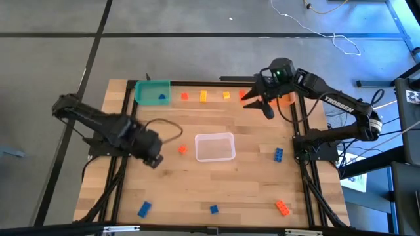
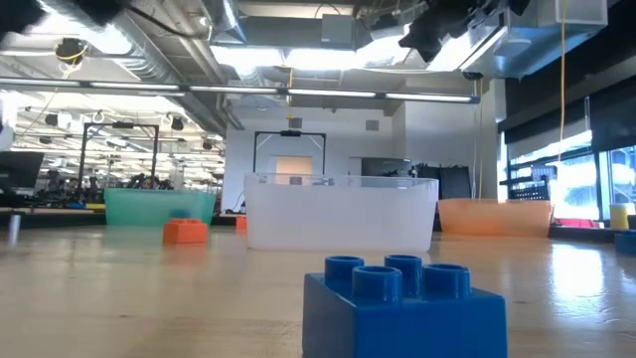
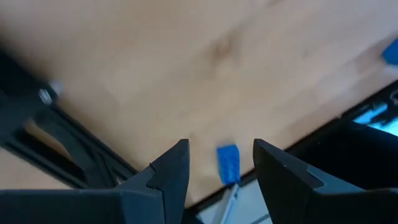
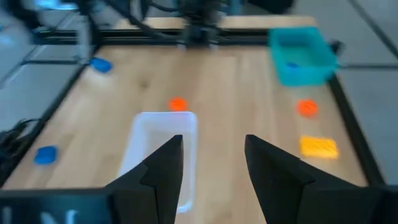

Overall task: Sort & place blocks by color
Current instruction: Put the bottom left blue game piece into the blue bin

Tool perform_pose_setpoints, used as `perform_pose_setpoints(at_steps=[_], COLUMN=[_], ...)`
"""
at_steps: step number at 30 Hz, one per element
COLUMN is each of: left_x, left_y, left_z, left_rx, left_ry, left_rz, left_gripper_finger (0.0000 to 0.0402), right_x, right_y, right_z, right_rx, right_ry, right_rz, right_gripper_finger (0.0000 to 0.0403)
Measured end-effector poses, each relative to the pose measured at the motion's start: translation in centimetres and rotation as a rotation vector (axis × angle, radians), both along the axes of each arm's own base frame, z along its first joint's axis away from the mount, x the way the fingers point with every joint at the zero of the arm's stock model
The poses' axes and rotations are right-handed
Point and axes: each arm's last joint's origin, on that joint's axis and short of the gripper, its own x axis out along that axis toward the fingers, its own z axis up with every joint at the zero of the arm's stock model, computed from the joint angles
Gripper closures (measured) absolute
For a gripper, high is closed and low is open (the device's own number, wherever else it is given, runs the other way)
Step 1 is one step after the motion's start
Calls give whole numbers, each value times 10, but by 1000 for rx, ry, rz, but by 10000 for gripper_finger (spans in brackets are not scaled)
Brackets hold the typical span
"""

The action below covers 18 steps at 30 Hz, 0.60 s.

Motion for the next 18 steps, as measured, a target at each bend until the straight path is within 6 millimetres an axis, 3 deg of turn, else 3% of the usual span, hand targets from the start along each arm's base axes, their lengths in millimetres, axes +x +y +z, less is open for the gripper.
perform_pose_setpoints(at_steps=[8, 18], left_x=[-16, -26], left_y=[-62, -123], left_z=[-10, -31], left_rx=[15, -29], left_ry=[13, -12], left_rz=[5, 57], left_gripper_finger=[234, 234], right_x=[7, 10], right_y=[23, 39], right_z=[-2, -7], right_rx=[10, -18], right_ry=[2, 79], right_rz=[171, 161], right_gripper_finger=[230, 230])
